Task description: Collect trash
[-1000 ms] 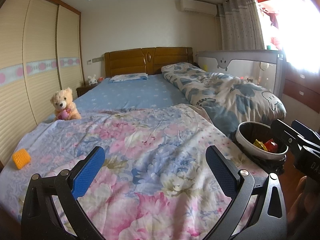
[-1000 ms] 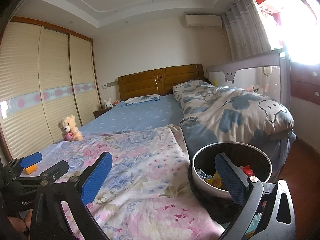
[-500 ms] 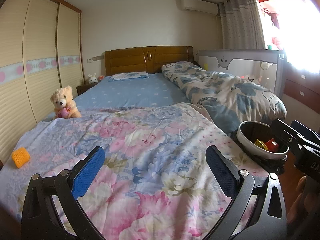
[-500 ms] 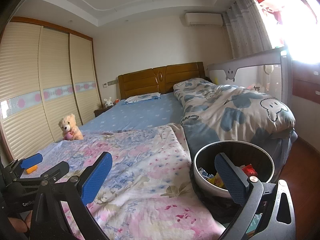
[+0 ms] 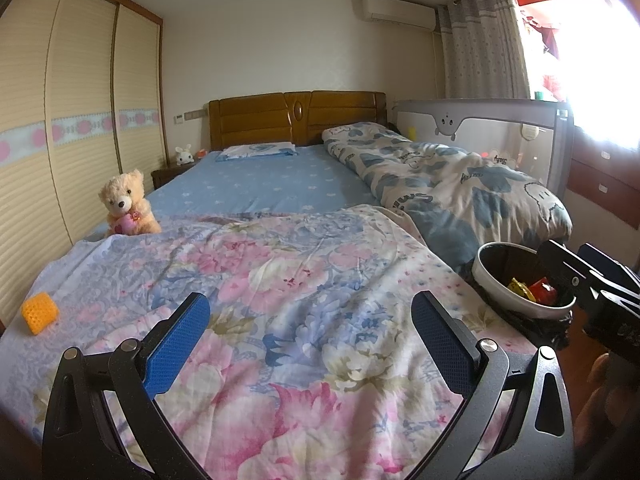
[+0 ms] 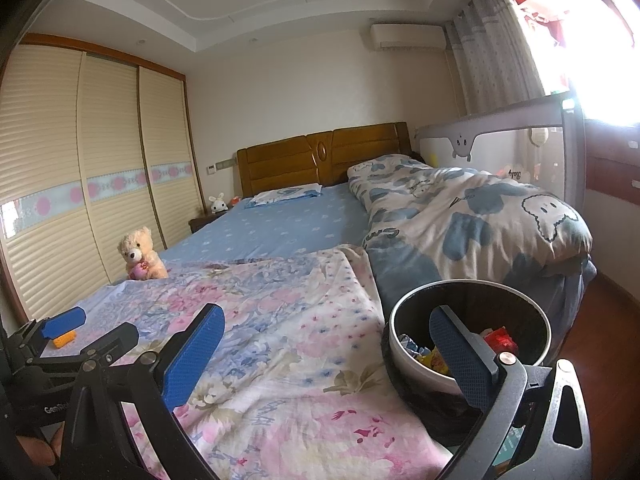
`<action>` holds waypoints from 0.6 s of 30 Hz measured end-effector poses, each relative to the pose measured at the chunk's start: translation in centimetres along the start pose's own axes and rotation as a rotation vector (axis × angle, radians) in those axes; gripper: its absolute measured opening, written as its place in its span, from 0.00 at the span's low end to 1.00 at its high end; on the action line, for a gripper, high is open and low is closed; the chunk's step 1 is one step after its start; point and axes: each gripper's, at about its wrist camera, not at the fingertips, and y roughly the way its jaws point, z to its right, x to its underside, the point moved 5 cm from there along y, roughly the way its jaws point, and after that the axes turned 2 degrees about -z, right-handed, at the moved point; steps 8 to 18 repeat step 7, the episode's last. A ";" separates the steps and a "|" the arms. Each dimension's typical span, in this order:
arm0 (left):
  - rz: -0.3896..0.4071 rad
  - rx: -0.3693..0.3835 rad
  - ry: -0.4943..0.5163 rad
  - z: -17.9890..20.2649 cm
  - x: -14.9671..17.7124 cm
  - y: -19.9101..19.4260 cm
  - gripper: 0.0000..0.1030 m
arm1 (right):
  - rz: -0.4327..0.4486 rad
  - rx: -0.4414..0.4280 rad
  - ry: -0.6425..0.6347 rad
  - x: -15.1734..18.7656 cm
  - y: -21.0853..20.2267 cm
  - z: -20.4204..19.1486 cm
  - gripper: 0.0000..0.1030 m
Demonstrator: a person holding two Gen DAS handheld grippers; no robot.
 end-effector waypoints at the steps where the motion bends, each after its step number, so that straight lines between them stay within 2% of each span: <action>1: 0.001 -0.002 0.002 -0.1 -0.2 0.1 1.00 | -0.004 0.001 0.000 0.0 0.1 -0.1 1.00; 18: -0.015 0.002 -0.007 -0.1 0.5 0.3 1.00 | -0.027 -0.006 0.005 0.1 0.9 0.0 1.00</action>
